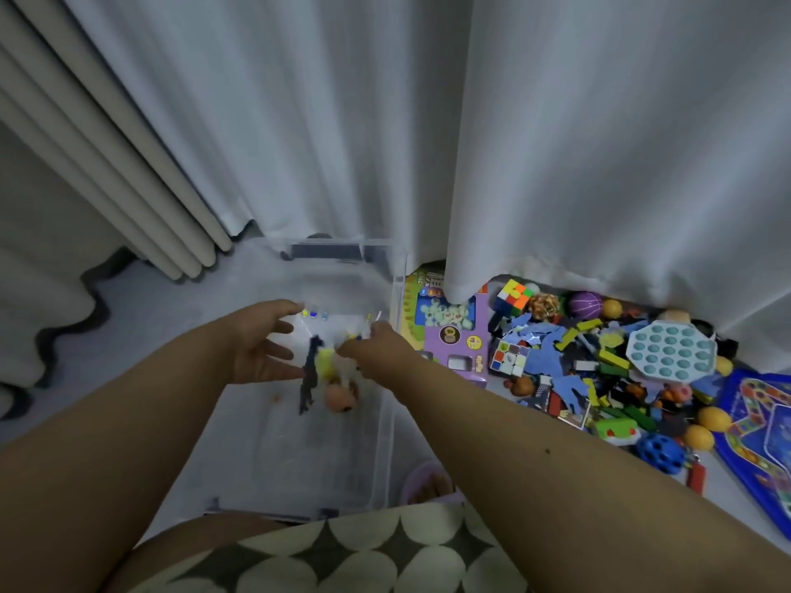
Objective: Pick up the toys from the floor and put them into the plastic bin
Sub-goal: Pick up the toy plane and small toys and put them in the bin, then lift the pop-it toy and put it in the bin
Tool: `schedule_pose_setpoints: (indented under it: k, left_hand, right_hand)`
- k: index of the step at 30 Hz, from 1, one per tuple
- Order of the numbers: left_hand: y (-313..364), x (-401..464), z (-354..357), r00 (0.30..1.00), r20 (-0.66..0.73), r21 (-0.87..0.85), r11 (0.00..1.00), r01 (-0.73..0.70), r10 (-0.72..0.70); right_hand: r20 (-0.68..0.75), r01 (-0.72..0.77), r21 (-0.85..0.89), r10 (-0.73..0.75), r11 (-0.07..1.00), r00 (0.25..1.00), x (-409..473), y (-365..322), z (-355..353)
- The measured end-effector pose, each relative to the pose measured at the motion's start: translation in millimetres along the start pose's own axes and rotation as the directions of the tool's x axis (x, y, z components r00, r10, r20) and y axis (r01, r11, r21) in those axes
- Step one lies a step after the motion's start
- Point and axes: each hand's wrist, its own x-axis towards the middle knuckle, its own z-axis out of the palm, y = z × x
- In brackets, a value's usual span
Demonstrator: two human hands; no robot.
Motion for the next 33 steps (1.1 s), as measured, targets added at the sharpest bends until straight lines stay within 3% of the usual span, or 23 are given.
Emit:
schedule_pose_setpoints:
  k: [3, 8, 11, 14, 17, 20, 25, 28, 30, 33]
  left_hand:
    - [2.3, 7.7, 3.3, 0.999, -0.039, 0.040, 0.999, -0.015, 0.016]
    - [25.5, 2.1, 54.4, 0.946, -0.105, 0.099, 0.950, -0.297, 0.307]
    - [40.1, -5.9, 105.8, 0.895, -0.024, 0.237, 0.873, -0.427, 0.445]
    - [40.4, -5.0, 158.4, 0.835, 0.172, 0.499, 0.685, -0.531, 0.522]
    - [32.3, 8.7, 204.4, 0.816, 0.328, 0.632, 0.532, -0.564, 0.476]
    - [22.5, 31.5, 247.1, 0.784, 0.419, 0.774, 0.271, -0.572, 0.457]
    - [-7.7, 90.0, 310.5, 0.760, 0.499, 0.826, 0.038, -0.563, 0.416]
    - [-24.8, 124.6, 338.6, 0.782, 0.494, 0.847, -0.009, -0.531, 0.380]
    - [-31.8, 143.3, 352.1, 0.781, 0.490, 0.864, -0.101, -0.492, 0.386]
    - [-39.7, 166.6, 361.0, 0.759, 0.513, 0.858, -0.232, -0.458, 0.401]
  right_hand:
    - [-0.036, 0.057, -0.097, -0.061, 0.994, 0.997, -1.0, 4.3, -12.2]
    - [-0.319, 0.158, 0.020, -0.144, 0.987, 0.937, -7.9, 19.1, -44.8]
    - [-0.447, 0.135, 0.027, -0.109, 0.990, 0.888, -10.2, 38.1, -81.7]
    - [-0.528, 0.082, 0.015, -0.062, 0.997, 0.847, -10.5, 68.2, -124.3]
    - [-0.573, 0.016, 0.004, -0.011, 1.000, 0.819, -12.8, 103.0, -169.5]
    - [-0.632, -0.052, -0.023, 0.025, 0.998, 0.775, -18.4, 135.0, -216.8]
    - [-0.751, -0.173, -0.073, 0.060, 0.982, 0.657, -21.2, 192.4, -291.2]
    - [-0.851, -0.245, -0.055, 0.083, 0.968, 0.518, -20.2, 220.6, -332.0]
    - [-0.895, -0.297, -0.041, 0.097, 0.954, 0.435, -16.6, 234.1, -356.0]
    - [-0.910, -0.399, -0.035, 0.135, 0.916, 0.391, -3.9, 244.4, -382.2]
